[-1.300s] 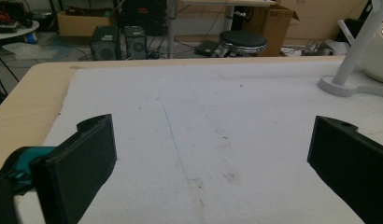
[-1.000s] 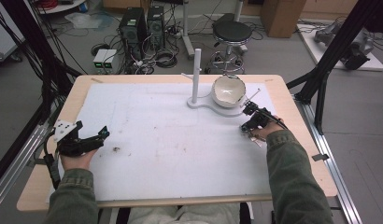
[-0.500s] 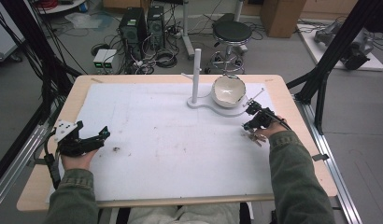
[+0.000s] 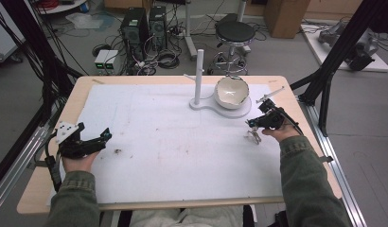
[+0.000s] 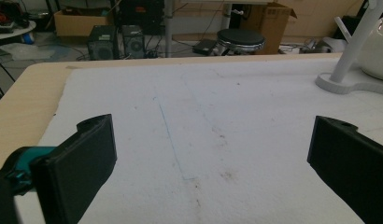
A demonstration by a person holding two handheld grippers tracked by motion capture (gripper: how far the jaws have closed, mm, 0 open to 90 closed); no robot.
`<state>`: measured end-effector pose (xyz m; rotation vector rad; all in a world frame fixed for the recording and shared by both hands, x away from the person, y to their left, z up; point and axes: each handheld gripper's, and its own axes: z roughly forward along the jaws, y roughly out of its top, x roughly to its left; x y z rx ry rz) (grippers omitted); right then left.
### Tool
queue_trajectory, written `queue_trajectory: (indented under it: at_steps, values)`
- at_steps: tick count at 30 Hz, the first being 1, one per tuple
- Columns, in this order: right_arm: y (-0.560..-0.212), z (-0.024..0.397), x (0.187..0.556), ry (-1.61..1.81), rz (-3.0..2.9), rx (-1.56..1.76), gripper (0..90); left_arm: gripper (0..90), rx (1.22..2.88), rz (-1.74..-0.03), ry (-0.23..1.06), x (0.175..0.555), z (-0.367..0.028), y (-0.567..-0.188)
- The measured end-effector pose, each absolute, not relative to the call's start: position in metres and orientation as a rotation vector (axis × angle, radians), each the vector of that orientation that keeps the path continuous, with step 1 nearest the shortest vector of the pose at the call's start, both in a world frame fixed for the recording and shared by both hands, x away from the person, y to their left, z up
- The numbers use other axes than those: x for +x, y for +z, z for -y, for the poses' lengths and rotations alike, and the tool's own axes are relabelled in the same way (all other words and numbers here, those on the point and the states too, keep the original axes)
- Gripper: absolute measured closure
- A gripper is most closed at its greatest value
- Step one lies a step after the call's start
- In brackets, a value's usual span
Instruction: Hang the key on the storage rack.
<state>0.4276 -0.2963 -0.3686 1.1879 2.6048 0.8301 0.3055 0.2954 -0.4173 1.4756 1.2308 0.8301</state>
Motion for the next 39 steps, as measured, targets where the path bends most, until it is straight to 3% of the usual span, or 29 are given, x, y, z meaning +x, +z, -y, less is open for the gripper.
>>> queue_trajectory:
  at_steps: [20,39]
  values:
    - [-0.334,0.300,0.415,1.099,-2.531,1.164,87.6,1.8,1.473,-1.228,0.824,0.308,-0.294,-0.418]
    - [-0.295,0.277,0.423,1.178,-2.505,1.089,87.6,1.8,1.476,-1.221,0.818,0.309,-0.293,-0.418]
